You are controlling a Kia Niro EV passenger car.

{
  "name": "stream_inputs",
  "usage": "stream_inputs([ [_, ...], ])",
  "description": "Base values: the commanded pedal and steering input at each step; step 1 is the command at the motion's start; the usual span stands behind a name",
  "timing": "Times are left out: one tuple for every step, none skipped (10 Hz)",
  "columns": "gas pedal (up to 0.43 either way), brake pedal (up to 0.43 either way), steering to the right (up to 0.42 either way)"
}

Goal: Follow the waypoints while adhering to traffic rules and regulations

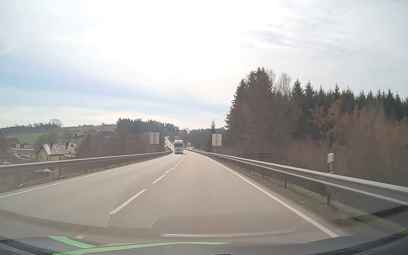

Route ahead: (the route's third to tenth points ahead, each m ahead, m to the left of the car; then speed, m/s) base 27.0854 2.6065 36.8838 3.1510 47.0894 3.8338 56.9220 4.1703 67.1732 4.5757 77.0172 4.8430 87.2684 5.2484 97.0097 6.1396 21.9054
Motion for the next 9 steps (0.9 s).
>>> stream_inputs([
  [0.000,0.067,-0.003],
  [0.000,0.067,-0.003],
  [0.000,0.067,-0.003],
  [0.000,0.067,-0.003],
  [0.000,0.067,-0.003],
  [0.000,0.067,-0.003],
  [0.000,0.061,-0.003],
  [0.000,0.006,-0.003],
  [0.000,0.000,-0.003],
])
